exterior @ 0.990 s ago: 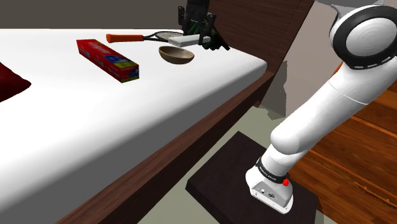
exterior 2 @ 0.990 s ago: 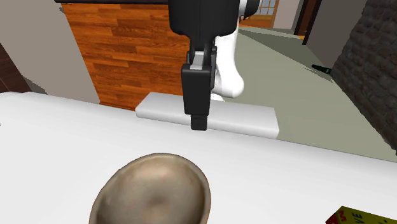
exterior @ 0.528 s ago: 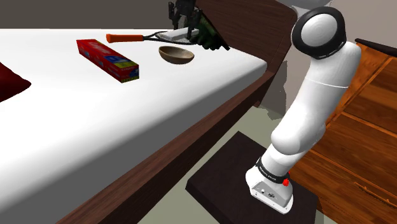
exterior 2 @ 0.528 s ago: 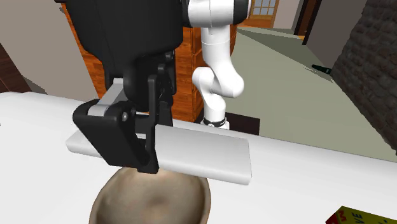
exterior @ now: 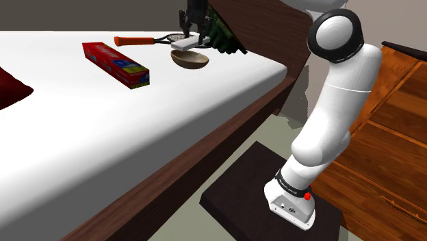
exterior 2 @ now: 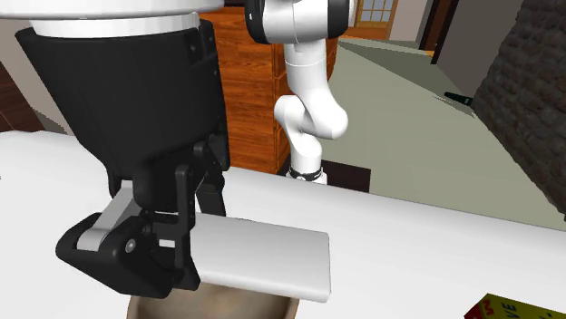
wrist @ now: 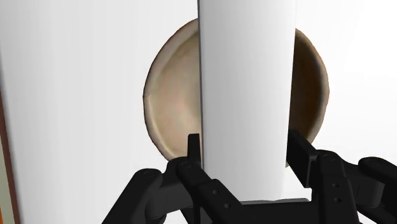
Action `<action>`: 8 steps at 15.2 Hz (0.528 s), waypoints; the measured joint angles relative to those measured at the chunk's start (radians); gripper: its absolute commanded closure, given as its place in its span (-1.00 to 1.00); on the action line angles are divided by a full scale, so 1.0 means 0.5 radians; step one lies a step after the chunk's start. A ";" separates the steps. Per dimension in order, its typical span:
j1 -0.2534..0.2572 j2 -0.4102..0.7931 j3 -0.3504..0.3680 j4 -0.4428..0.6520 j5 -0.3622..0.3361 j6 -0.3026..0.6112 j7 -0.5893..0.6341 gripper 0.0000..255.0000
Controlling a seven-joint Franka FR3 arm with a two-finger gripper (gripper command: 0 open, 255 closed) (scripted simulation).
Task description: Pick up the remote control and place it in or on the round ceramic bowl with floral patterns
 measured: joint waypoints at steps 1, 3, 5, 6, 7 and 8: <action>-0.001 -0.004 0.000 -0.034 0.002 0.030 0.003 1.00; -0.016 -0.038 -0.003 -0.133 0.018 0.098 -0.004 1.00; -0.025 -0.062 -0.004 -0.217 0.029 0.161 -0.006 1.00; -0.033 -0.079 -0.006 -0.266 0.037 0.195 -0.011 1.00; -0.035 -0.090 -0.006 -0.311 0.042 0.230 -0.009 1.00; -0.037 -0.097 -0.006 -0.338 0.046 0.252 -0.010 1.00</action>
